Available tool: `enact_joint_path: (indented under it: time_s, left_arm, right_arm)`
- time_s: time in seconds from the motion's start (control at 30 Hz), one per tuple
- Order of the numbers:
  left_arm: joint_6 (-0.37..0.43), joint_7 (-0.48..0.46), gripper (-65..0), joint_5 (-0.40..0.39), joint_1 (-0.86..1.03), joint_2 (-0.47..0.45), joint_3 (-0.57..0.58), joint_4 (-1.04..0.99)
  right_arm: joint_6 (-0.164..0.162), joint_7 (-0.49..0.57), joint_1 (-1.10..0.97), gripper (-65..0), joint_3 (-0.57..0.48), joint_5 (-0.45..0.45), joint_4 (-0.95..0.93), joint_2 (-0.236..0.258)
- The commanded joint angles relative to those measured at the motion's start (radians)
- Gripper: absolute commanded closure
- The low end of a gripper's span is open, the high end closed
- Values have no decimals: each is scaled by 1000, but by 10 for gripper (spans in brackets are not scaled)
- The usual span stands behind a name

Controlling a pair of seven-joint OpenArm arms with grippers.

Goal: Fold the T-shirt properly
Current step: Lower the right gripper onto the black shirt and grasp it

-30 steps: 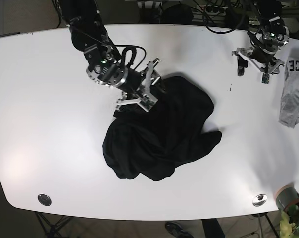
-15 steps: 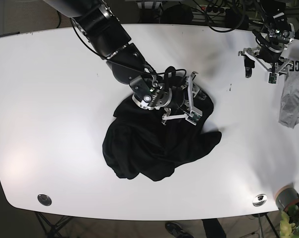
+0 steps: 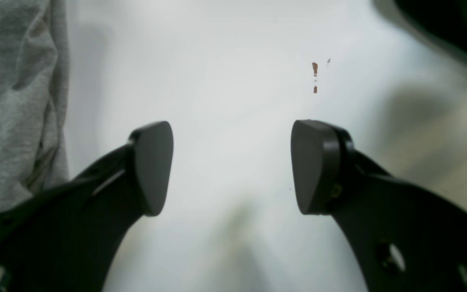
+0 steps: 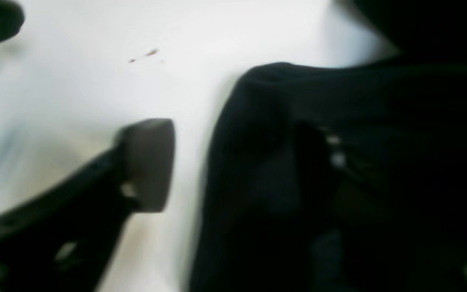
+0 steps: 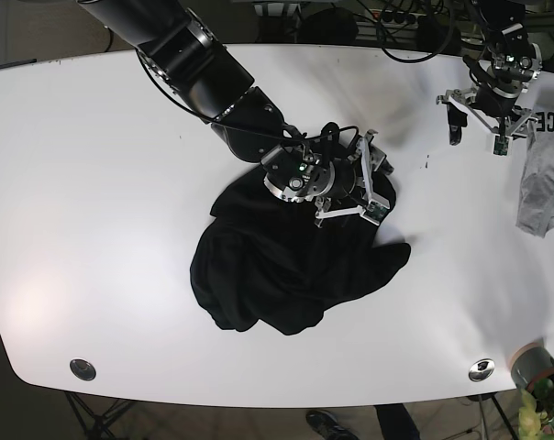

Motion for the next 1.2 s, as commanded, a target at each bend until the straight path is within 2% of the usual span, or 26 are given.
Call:
enact_joint_path:
  time_s: [0.0, 0.1, 0.23, 0.37, 0.47, 0.73, 1.03, 1.17]
  left_arm:
    - [2, -22, -421, -7, -1, -11, 20, 17]
    - [2, -22, -421, -7, -1, -11, 26, 17]
    - [2, -22, -421, -7, -3, -11, 31, 17]
    - [2, -22, -421, -7, -3, -11, 55, 19]
    - [2, -22, -421, -7, -3, -11, 54, 19]
    - [2, -22, -421, -7, -1, -11, 51, 19]
    - [2, -22, -421, -7, -1, -11, 52, 17]
    - [2, -22, -421, -7, -1, -11, 54, 17]
  right_arm:
    - [-1, 22, 34, -501, 3, 8, 6, -13]
    - [-1, 29, 38, -501, 3, 8, 3, -13]
    - [-3, 88, 40, -501, 3, 6, -18, -13]
    - [-46, 122, 63, -501, 0, 6, -66, -14]
    - [-57, 160, 80, -501, -28, 8, -104, -16]
    - [-58, 257, 93, -501, -80, 14, -199, -20]
    - [-58, 271, 73, -499, -109, 6, -201, -20]
    - [-60, 338, 67, -452, -111, 5, -202, -11]
